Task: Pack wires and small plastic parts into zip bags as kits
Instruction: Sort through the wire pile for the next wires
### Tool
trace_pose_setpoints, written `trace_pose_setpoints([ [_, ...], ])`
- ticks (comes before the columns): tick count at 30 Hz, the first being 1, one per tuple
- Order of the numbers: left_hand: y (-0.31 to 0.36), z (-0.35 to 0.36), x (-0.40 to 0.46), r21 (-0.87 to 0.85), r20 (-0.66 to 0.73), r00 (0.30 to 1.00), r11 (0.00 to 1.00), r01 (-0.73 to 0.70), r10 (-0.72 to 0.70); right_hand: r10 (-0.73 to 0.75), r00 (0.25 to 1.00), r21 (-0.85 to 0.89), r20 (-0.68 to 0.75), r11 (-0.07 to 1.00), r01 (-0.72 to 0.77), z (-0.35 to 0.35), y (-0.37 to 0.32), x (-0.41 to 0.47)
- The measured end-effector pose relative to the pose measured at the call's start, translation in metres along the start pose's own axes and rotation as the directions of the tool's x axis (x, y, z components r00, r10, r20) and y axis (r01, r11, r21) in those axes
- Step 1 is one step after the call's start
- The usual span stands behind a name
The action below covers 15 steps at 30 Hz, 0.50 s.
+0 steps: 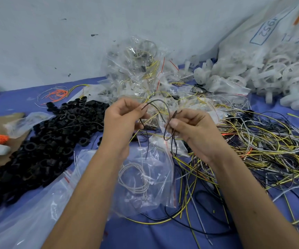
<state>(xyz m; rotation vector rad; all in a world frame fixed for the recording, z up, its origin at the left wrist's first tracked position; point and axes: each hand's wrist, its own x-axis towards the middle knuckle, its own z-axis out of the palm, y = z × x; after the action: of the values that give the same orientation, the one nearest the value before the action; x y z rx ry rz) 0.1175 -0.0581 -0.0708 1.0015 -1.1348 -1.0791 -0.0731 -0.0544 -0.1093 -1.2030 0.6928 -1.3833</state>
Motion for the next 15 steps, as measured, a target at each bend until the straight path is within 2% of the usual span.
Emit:
trace_pose_setpoints([
  [3, 0.003, -0.006, -0.001, -0.034, 0.070, 0.995, 0.996, 0.080, -0.077, -0.040, 0.998, -0.287, -0.057, 0.958, 0.022, 0.001, 0.005, 0.002],
  [6, 0.008, -0.014, 0.002, -0.056, 0.150, 0.985, 0.994, 0.095, -0.086, -0.043, 0.998, -0.353, -0.054, 0.935, 0.022, 0.002, 0.006, 0.002],
  [8, 0.010, -0.023, 0.005, 0.032, 0.169, 0.981, 0.996, 0.089, -0.093, -0.040, 0.996, -0.344, -0.081, 0.939, 0.010, 0.003, 0.005, 0.000],
  [10, 0.011, -0.031, 0.007, 0.213, 0.159, 0.983, 0.976, 0.054, -0.089, -0.083, 0.993, -0.385, -0.083, 0.922, 0.045, 0.004, 0.003, -0.001],
  [13, 0.012, -0.040, 0.012, 0.362, 0.012, 0.994, 0.927, -0.103, 0.106, -0.140, 0.989, -0.482, -0.037, 0.870, 0.105, 0.008, 0.001, -0.003],
  [15, 0.017, -0.041, 0.014, 0.413, -0.015, 0.963, 0.878, -0.240, 0.271, -0.175, 0.985, -0.588, 0.003, 0.796, 0.143, 0.012, 0.001, -0.004],
])
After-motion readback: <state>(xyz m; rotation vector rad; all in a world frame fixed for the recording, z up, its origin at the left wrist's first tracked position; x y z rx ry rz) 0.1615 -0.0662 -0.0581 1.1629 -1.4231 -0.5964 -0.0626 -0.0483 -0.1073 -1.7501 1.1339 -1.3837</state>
